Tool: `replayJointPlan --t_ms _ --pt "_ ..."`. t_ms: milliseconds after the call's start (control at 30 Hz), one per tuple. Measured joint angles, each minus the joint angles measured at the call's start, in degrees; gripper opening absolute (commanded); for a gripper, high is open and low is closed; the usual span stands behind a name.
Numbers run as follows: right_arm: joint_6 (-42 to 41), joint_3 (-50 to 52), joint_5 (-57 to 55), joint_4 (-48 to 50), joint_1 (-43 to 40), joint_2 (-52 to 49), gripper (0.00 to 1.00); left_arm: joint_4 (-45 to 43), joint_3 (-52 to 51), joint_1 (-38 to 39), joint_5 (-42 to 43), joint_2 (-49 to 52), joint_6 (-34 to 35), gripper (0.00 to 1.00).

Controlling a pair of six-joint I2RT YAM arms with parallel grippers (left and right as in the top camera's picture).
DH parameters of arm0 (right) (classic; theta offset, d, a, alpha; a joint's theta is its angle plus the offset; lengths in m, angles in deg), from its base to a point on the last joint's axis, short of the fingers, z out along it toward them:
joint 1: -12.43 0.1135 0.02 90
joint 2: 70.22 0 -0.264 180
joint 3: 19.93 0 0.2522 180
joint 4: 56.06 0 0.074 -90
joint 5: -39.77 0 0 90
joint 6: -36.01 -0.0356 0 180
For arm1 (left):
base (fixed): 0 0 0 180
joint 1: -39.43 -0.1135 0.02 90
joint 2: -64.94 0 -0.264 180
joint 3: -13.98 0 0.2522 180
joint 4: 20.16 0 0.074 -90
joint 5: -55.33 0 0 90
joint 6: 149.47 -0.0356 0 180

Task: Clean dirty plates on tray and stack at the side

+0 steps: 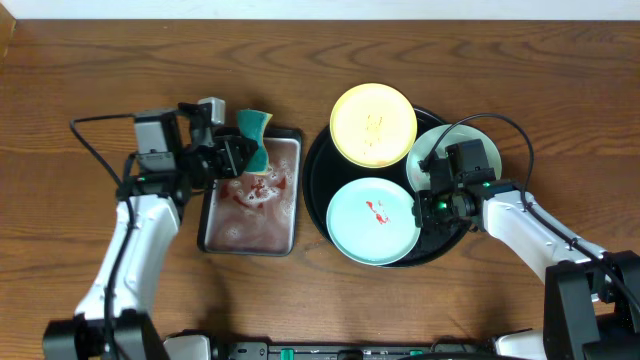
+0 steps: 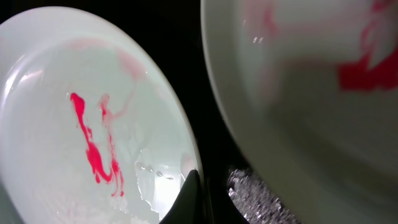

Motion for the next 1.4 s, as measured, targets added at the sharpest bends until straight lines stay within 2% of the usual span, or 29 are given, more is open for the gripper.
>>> replayJointPlan --t_ms 133,267,433,600,800,1067,1233,1400 --pt "-0.37 0.0 -0.87 0.85 0.0 0.0 0.01 3.89 0.0 5.22 -11.76 -2.29 0.07 0.07" --pt "-0.59 0.0 -1.22 0.81 0.0 0.0 0.01 8.11 0.0 9.7 -19.65 -2.08 0.39 0.07" --pt "-0.83 0.0 -1.27 0.28 0.2 0.0 0.01 13.99 0.79 13.42 -23.56 -2.03 2.12 0.07" --pt "-1.07 0.0 -1.31 0.02 1.01 0.0 0.01 19.28 7.3 18.49 -24.85 -0.42 3.19 0.07" --pt "-1.2 0.0 -1.25 -0.17 1.07 0.0 0.01 13.94 11.54 28.35 -20.63 3.06 9.31 0.07" --pt "-1.22 0.0 -1.25 -0.26 1.07 0.0 0.01 3.65 11.58 40.85 -18.38 15.74 19.89 0.07" --pt "-1.22 0.0 -1.27 -0.26 1.07 0.0 0.01 -1.6 11.58 44.78 -17.97 21.53 26.16 0.07" --pt "-1.22 0.0 -1.25 -0.26 1.07 0.0 0.01 -2.97 11.58 46.1 -17.81 25.62 30.45 0.07"
